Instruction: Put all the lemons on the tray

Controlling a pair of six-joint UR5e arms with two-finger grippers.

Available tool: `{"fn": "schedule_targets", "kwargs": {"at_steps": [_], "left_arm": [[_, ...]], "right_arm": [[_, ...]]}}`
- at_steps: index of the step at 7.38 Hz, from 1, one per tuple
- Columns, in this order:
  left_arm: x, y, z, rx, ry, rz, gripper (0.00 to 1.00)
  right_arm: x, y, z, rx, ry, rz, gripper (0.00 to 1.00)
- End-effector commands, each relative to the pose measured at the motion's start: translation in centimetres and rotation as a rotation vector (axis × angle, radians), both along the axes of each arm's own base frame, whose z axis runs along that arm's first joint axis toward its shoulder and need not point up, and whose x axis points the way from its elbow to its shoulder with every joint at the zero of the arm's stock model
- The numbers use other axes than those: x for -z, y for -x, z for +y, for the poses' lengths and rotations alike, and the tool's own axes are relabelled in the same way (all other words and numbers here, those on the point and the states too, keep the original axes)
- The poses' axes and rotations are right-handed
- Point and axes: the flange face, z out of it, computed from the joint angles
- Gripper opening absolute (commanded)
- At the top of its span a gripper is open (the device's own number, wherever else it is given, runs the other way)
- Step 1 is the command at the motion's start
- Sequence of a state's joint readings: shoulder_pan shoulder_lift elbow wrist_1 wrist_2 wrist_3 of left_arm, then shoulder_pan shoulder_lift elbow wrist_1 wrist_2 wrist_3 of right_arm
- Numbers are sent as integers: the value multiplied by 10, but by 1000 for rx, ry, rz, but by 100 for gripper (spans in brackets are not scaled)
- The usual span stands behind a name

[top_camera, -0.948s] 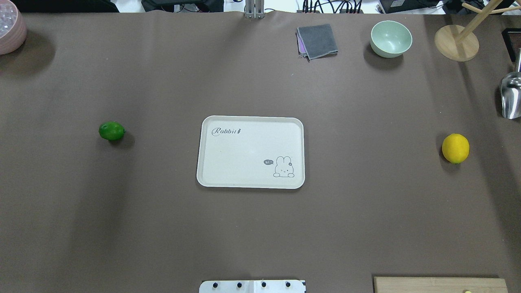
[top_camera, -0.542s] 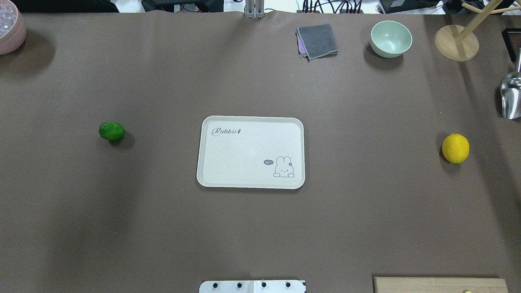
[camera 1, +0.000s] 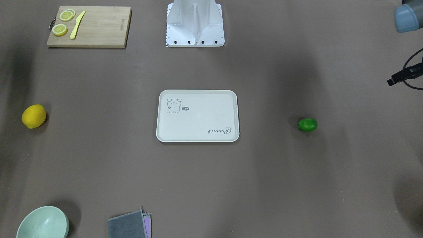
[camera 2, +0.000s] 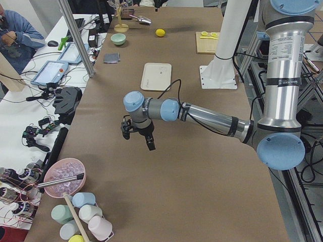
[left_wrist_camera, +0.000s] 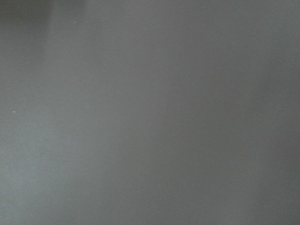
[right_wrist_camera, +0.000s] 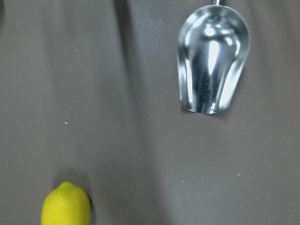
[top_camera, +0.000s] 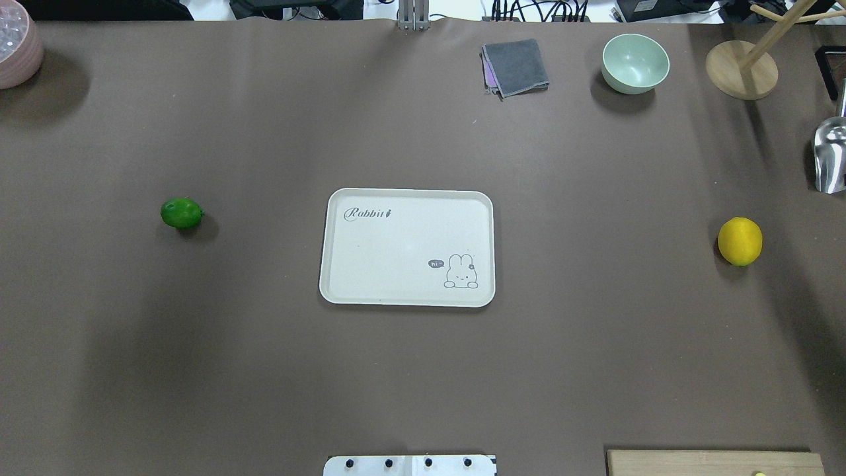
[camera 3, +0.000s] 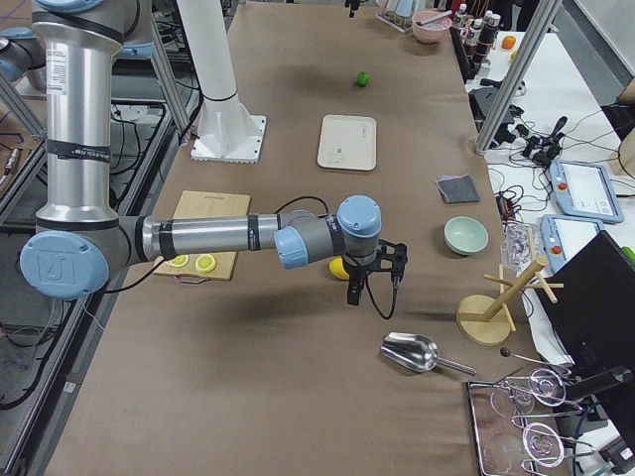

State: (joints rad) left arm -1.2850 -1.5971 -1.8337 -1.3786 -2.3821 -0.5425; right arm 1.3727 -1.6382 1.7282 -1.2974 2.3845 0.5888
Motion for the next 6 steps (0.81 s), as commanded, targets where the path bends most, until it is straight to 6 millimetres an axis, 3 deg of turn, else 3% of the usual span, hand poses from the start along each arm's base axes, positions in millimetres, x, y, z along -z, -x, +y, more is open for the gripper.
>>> {"fn": "schedule_targets", "kwargs": {"at_steps": [1, 2, 4, 5, 6], "left_arm": [[56, -77, -40, 26, 31, 14, 98], [74, -111, -65, 29, 59, 14, 97], [78, -169, -70, -15, 72, 15, 97], [75, -197, -75, 11, 101, 17, 97], [64, -212, -84, 53, 120, 29, 97]], "right_arm": [[27, 56, -9, 25, 21, -35, 100], [35, 83, -17, 51, 29, -37, 100], [24, 130, -16, 115, 14, 29, 100], [10, 136, -15, 131, 27, 46, 100], [6, 137, -14, 143, 19, 50, 100]]}}
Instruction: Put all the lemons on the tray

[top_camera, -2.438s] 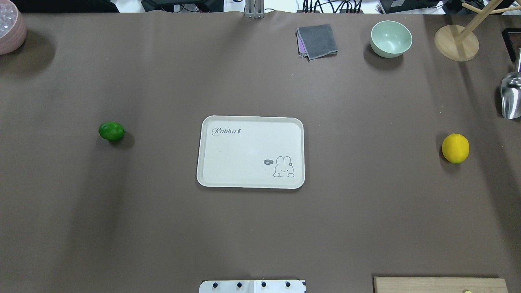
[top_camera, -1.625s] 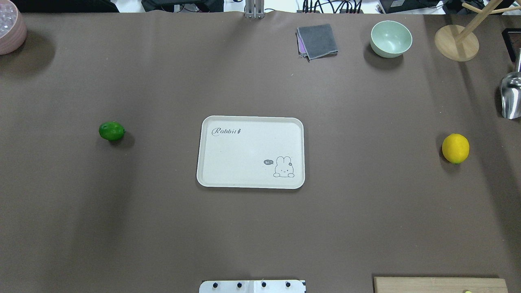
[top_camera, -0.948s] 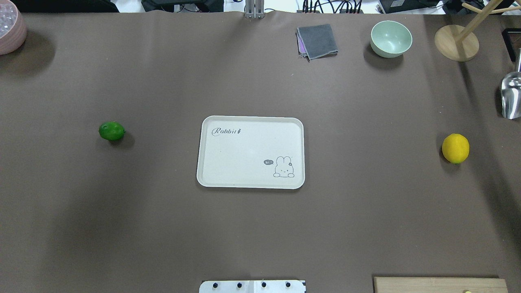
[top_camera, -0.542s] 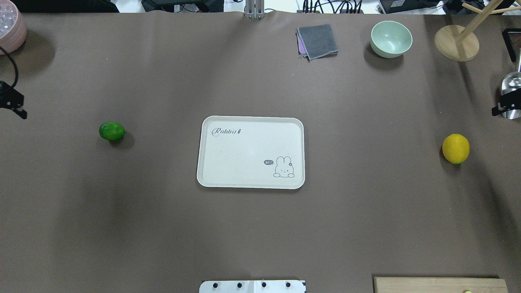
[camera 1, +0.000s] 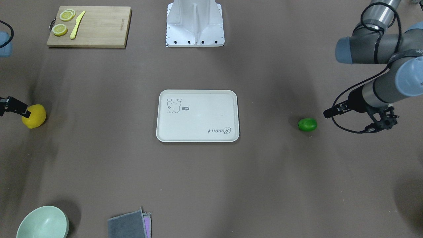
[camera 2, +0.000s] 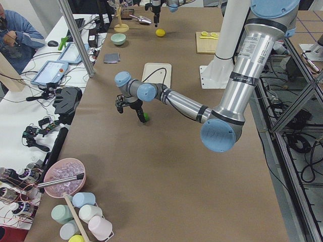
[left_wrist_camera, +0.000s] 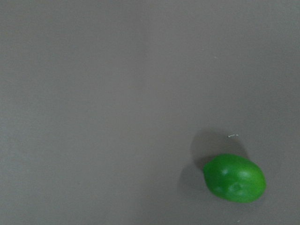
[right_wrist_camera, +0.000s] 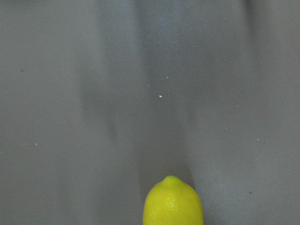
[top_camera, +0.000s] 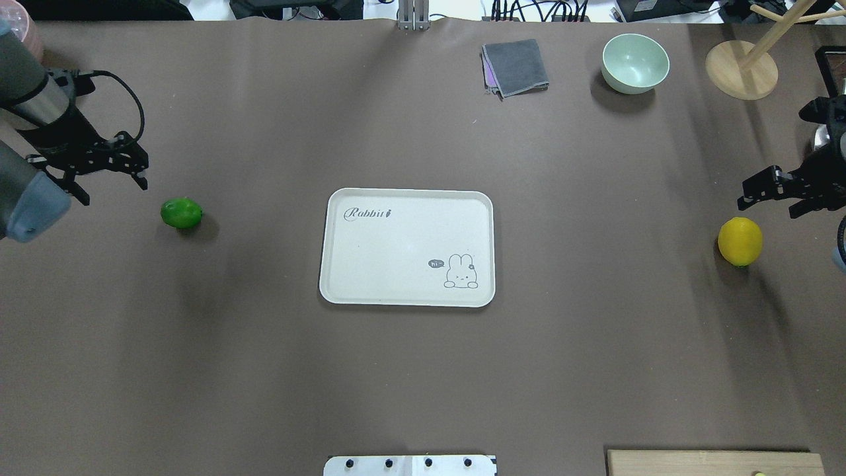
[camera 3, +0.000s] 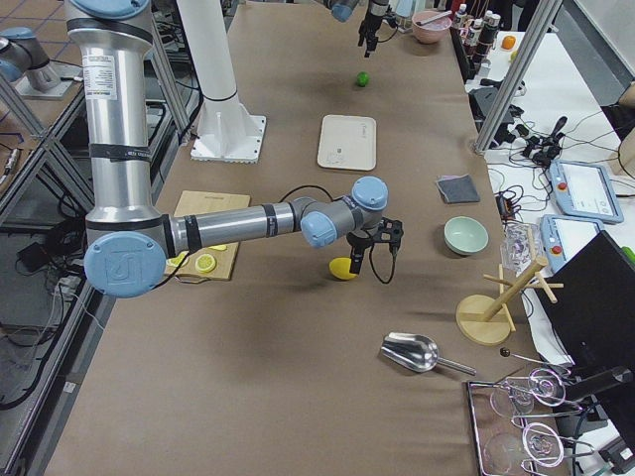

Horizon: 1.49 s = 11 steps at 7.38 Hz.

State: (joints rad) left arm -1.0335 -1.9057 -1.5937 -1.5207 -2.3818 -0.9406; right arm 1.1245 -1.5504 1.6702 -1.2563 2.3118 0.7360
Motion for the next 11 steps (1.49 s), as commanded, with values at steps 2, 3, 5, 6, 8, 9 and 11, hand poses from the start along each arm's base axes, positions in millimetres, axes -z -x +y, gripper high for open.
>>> {"fn": "schedule_targets", "kwargs": {"at_steps": [2, 3, 5, 6, 8, 9, 11], "left_arm": [[-12, -46, -10, 75, 65, 10, 97], [-14, -58, -17, 79, 88, 0, 96], [-14, -68, -23, 77, 96, -4, 93], [-13, -76, -18, 78, 98, -1, 93], [-22, -83, -10, 97, 96, 17, 80], [-26, -85, -6, 94, 95, 17, 64], [-27, -84, -5, 104, 89, 15, 2]], "right_arm": [[-17, 13, 2, 32, 13, 21, 100], [-20, 19, 5, 46, 16, 23, 100], [-31, 37, 10, 74, 25, 47, 100], [-31, 44, 10, 85, 25, 48, 100], [-36, 52, 13, 100, 35, 54, 100], [-37, 53, 13, 104, 36, 55, 100], [-39, 55, 11, 106, 37, 55, 78]]}}
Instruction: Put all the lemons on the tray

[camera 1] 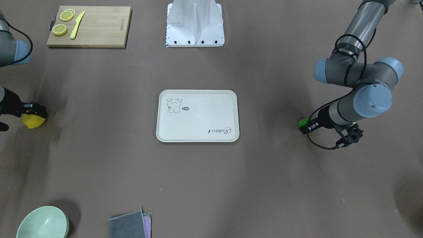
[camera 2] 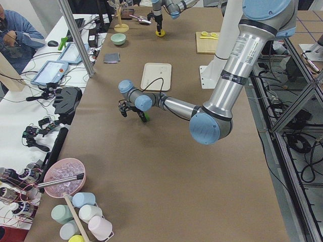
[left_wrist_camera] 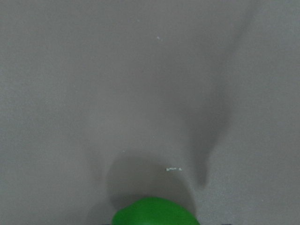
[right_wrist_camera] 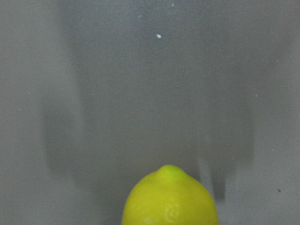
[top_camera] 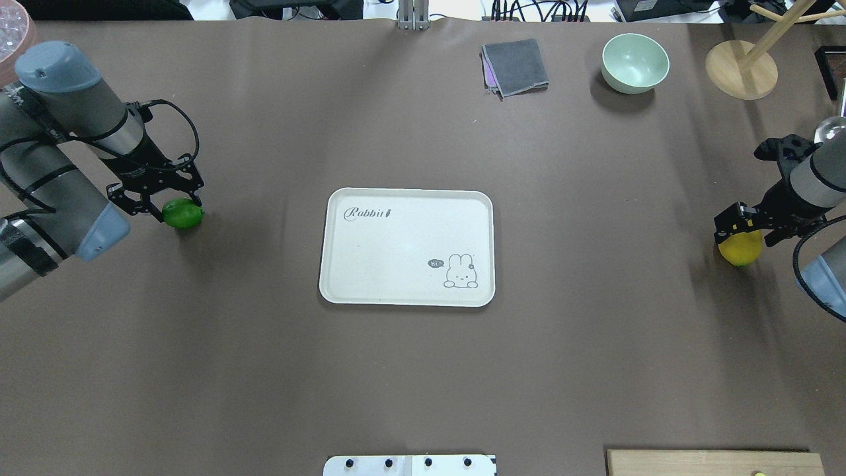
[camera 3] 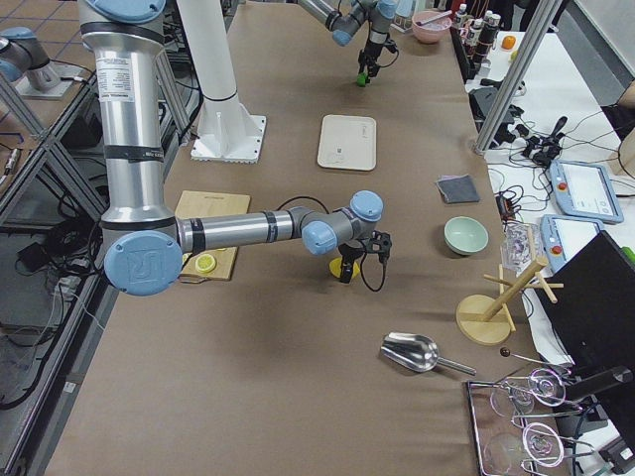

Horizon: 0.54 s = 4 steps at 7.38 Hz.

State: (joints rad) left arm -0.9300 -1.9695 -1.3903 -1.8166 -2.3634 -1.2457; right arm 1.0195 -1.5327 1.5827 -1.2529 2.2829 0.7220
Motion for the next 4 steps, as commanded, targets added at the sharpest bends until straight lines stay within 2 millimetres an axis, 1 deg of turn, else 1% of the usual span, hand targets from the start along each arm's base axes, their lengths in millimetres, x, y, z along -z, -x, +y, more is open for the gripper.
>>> {"fn": "schedule_targets", "kwargs": {"at_steps": [1, 2, 3, 4], "left_arm": [[0, 0, 2, 4, -4, 1, 0], [3, 0, 1, 2, -1, 5, 0], [5, 7, -4, 11, 0, 5, 0], [5, 20, -11, 32, -1, 6, 0]], "right_arm": [[-1, 2, -1, 19, -16, -3, 29], [1, -2, -3, 21, -30, -7, 0], [14, -9, -12, 2, -43, -24, 0], [38, -18, -31, -32, -64, -49, 0]]}}
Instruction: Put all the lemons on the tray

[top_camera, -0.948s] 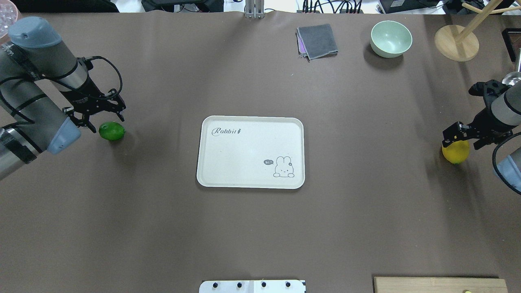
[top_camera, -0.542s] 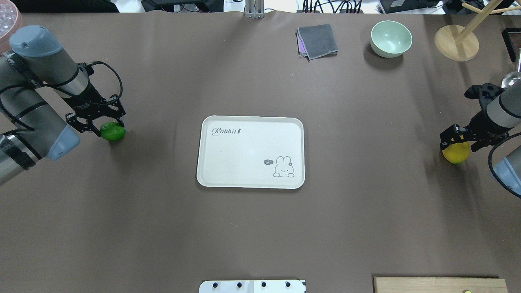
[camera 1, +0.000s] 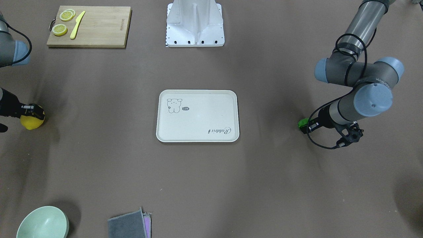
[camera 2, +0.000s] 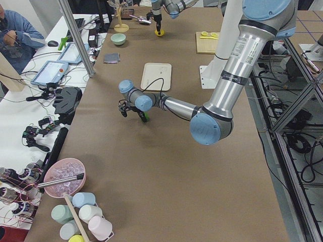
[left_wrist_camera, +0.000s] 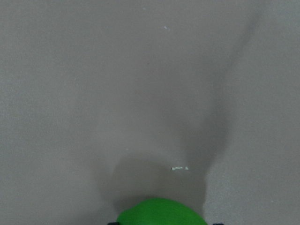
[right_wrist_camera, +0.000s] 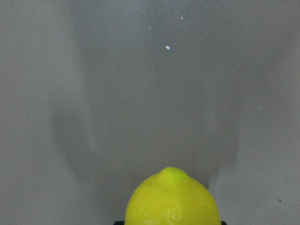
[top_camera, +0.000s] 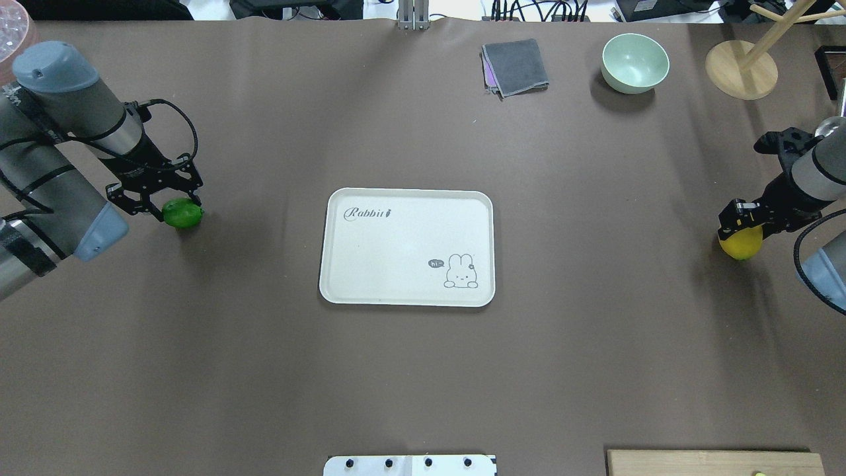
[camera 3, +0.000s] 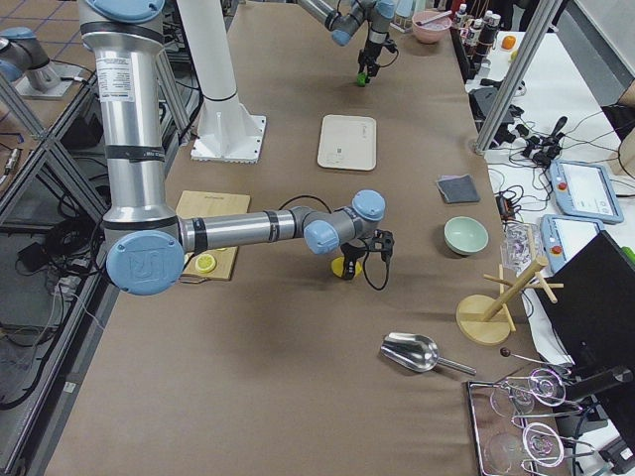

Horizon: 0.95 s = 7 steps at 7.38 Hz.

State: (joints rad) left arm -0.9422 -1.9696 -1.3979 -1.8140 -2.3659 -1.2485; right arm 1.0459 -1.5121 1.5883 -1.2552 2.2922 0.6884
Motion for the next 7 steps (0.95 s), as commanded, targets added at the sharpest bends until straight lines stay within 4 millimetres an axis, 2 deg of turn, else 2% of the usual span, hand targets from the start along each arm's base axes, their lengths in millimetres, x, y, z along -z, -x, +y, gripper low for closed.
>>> {"fn": "schedule_targets", "kwargs": {"at_steps": [1, 2, 3, 4, 5, 6, 7], "left_arm": [[0, 23, -12, 29, 6, 9, 0], [1, 28, -14, 33, 11, 17, 0], [0, 34, -17, 38, 17, 23, 0], [3, 38, -19, 40, 25, 35, 0], [11, 41, -18, 40, 21, 49, 0], [26, 52, -19, 46, 7, 79, 0], [27, 56, -21, 53, 12, 76, 0]], "right_arm": [[50, -3, -31, -38, -59, -48, 0], [88, 11, -52, -49, -96, -76, 0], [138, 53, -65, -71, -91, -109, 0], [186, 105, -66, -66, -133, -118, 0], [230, 149, -62, -99, -151, -128, 0], [268, 189, -50, -109, -157, -152, 0], [290, 225, -32, -112, -166, -158, 0]]}}
